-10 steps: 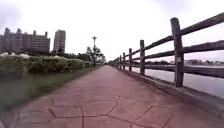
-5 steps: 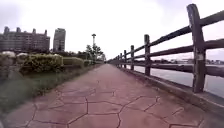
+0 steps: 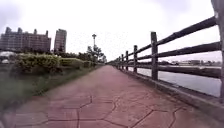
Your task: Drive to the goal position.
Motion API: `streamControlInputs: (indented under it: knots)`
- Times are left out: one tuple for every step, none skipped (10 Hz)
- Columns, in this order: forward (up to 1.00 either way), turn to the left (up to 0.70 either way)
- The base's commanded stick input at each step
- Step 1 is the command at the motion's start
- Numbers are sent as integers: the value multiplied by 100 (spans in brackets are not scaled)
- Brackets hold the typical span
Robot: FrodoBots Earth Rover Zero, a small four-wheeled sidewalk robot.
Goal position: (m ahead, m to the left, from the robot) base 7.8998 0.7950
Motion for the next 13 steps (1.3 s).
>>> streamControlInputs:
  knots:
    - [100, 0]
    - [100, 0]
    - [100, 0]
    - [100, 0]
    - [100, 0]
    - [100, 0]
    - [100, 0]
    - [100, 0]
    - [100, 0]
    - [100, 0]
    - [100, 3]
    - [100, 7]
    - [100, 29]
